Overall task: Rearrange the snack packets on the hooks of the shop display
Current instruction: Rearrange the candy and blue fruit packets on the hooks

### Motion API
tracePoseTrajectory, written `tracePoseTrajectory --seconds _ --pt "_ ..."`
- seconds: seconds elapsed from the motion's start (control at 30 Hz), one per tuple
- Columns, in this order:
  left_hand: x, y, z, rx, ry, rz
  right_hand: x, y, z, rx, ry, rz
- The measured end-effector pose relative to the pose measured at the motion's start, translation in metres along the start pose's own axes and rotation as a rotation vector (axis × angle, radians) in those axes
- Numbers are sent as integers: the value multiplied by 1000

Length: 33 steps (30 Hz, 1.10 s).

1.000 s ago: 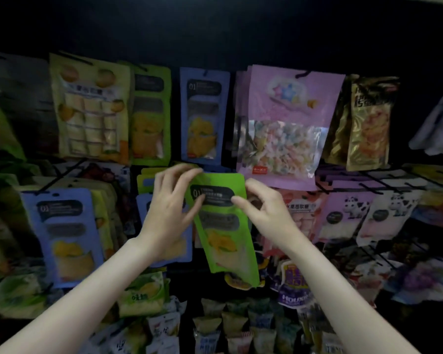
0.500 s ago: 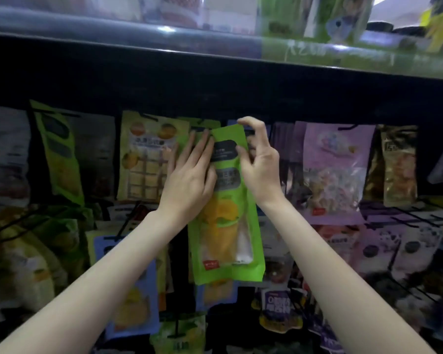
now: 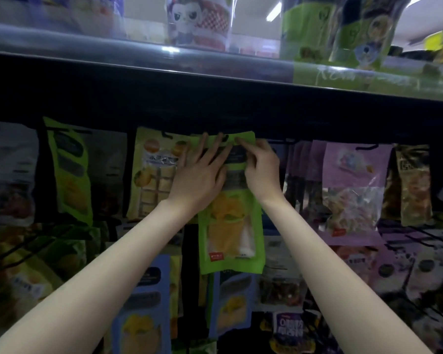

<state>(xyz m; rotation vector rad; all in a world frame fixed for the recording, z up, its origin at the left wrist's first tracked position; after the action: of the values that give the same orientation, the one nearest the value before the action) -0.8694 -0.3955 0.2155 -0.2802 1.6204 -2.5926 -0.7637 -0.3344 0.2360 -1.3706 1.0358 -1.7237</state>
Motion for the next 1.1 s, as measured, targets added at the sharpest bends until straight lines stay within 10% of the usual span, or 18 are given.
tracePoseTrajectory --seconds 0.3,0.43,0.9,1.1 --pt "59 46 -41 289 -64 138 -28 3 -53 349 383 -16" --pt "105 72 -36 203 36 412 -12 14 -54 217 531 7" --pt "147 157 -47 304 473 965 -33 146 -91 811 174 -230" --pt "137 185 -10 248 536 868 -7 204 -119 966 62 -248"
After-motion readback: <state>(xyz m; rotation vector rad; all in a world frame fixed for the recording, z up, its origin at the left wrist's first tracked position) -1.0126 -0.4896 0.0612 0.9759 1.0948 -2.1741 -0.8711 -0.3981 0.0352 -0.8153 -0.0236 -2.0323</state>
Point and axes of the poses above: each hand's wrist, its own y-axis away from the middle knuckle, its own z-axis out of the back of the hand, x = y × z, the point moved 6 cm from there along -y, towards the middle knuckle, and after that the axes turned 15 degrees about -x, right-handed, at the moved point
